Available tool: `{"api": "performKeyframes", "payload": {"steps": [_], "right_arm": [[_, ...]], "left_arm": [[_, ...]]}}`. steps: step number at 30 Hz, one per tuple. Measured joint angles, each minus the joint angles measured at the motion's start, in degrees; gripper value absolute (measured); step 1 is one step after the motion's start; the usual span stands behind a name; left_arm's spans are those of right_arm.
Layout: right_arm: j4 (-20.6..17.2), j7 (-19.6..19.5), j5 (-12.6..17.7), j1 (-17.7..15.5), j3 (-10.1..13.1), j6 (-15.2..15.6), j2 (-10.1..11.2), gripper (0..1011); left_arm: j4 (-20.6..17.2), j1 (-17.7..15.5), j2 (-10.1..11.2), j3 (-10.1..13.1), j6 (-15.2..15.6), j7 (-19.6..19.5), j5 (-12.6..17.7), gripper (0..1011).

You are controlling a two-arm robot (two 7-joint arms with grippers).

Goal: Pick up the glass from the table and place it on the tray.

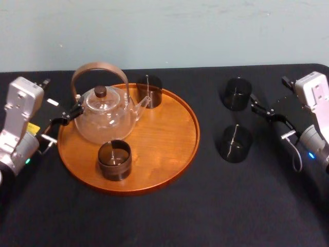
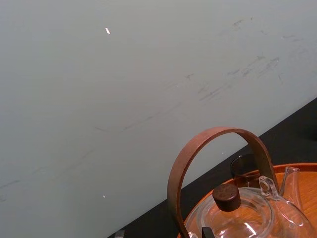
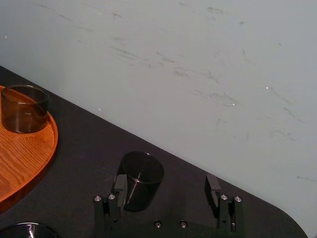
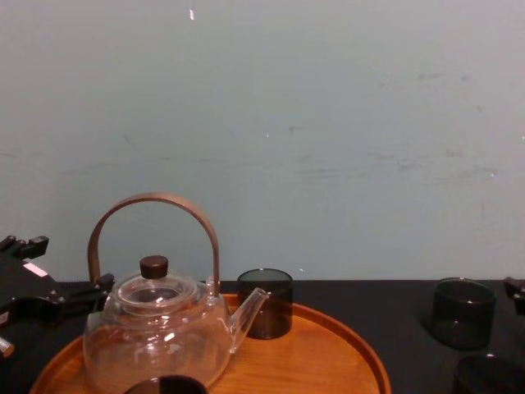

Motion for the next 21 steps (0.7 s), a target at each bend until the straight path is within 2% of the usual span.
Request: {"api": "performKeyframes", "payload": {"steps": [21], "right_arm": [[0.0, 0.0, 0.0, 0.0, 0.0, 0.0, 0.0, 1002]], "left_arm": [[0.0, 0.0, 0.0, 0.0, 0.0, 0.0, 0.0, 1009]]}}
